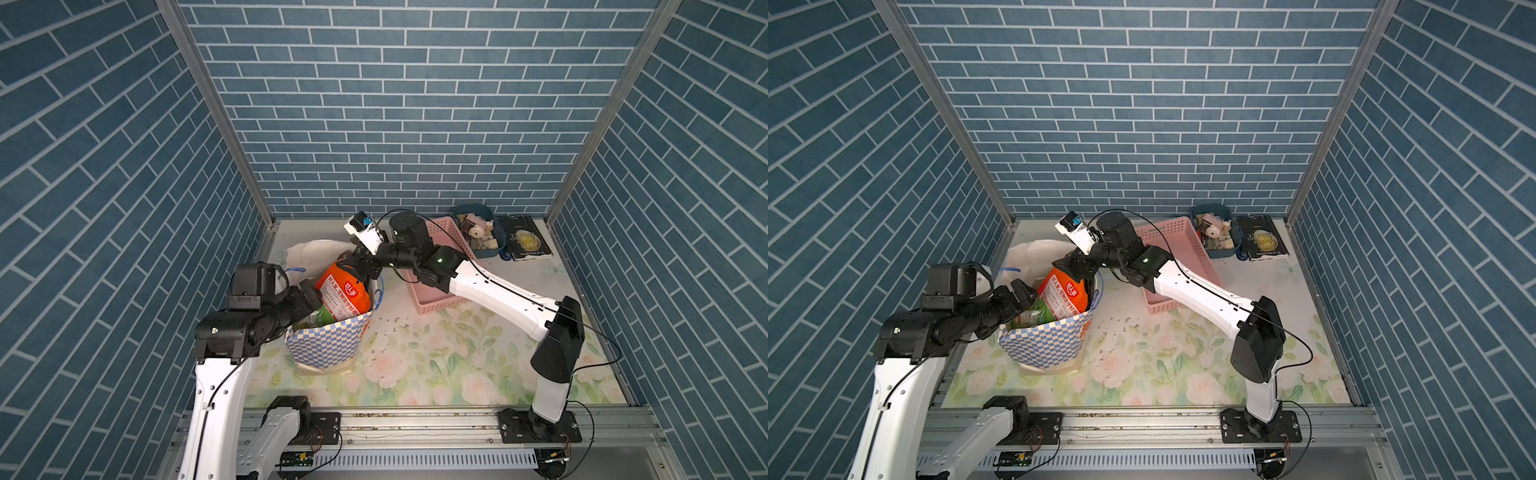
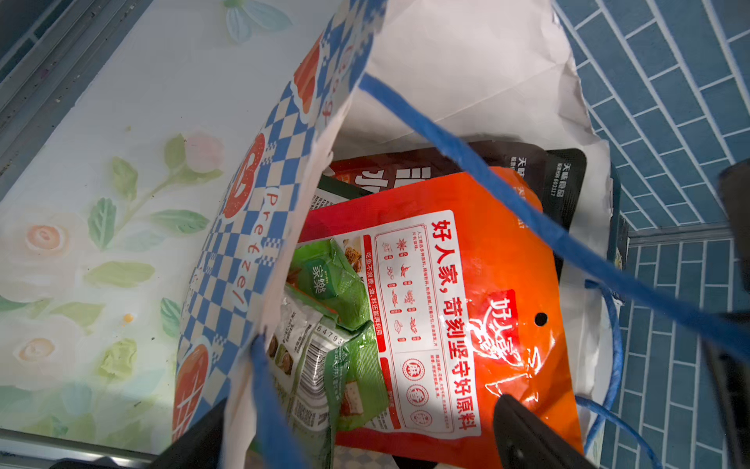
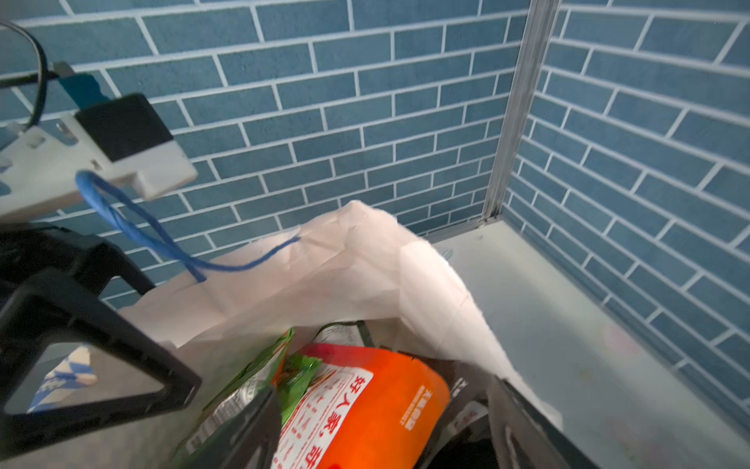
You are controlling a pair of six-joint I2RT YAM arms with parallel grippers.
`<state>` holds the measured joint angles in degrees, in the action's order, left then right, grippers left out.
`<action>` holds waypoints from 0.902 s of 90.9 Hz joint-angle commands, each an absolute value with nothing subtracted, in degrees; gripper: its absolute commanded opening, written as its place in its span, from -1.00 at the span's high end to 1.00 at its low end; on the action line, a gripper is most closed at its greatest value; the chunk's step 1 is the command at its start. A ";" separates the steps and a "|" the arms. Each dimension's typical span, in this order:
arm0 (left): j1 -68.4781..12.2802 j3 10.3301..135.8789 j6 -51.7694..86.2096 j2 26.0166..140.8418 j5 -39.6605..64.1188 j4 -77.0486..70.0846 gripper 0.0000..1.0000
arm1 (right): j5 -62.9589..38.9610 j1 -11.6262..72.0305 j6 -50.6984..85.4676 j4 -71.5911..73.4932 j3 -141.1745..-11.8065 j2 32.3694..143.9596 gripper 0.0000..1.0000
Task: Place the condiment packets inside the bag
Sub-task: Reset both arms
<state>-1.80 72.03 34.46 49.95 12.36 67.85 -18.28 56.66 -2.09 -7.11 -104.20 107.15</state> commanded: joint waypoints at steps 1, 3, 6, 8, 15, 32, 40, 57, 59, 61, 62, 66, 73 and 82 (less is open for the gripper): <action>-2.02 71.45 30.11 47.74 15.65 66.50 -0.99 | -14.84 56.56 -6.24 -4.33 -105.50 108.04 -0.66; -2.02 71.43 29.79 46.96 16.13 65.54 -0.99 | -14.52 56.53 -6.17 -4.20 -105.45 107.91 -0.66; -2.02 71.45 29.50 45.75 16.68 63.67 -0.99 | -13.92 56.58 -5.85 -4.00 -105.29 107.66 -0.67; -2.02 71.45 29.39 44.90 16.83 62.63 -0.99 | -13.35 56.53 -5.53 -3.99 -105.23 107.42 -0.69; -2.02 71.59 29.95 42.32 15.58 59.48 -0.99 | -10.39 56.54 -3.63 -4.49 -105.17 106.73 -0.77; -2.02 74.59 35.12 38.17 3.25 56.25 -0.99 | -5.80 54.59 6.30 -7.82 -103.69 103.64 -0.92; -2.02 75.43 34.74 36.93 1.26 51.46 -0.99 | -5.83 53.69 9.20 -6.15 -98.72 100.22 -0.92; -2.02 75.58 30.69 33.28 -3.17 38.01 -0.99 | -3.23 50.37 13.11 -3.65 -88.60 90.26 -0.99; -2.02 75.59 30.26 33.63 -4.24 36.51 -0.99 | -3.18 49.42 13.63 -3.73 -87.52 88.79 -0.99; -2.02 75.70 29.63 34.23 -5.41 35.03 -0.99 | -3.17 48.32 14.20 -3.88 -86.48 87.48 -0.99; -2.02 75.82 29.40 34.56 -6.00 34.48 -0.99 | -3.17 47.76 14.48 -3.96 -86.00 86.67 -0.99; -2.02 76.68 28.40 36.82 -9.21 33.11 -0.99 | -3.14 44.96 15.58 -4.69 -83.75 83.89 -0.99; -2.02 78.40 27.40 41.63 -17.28 32.95 -0.99 | -3.12 39.99 16.58 -6.56 -80.26 78.83 -0.99; -2.02 78.75 25.95 47.08 -23.03 30.68 -0.99 | -2.73 34.63 15.47 -11.03 -77.74 74.17 -0.99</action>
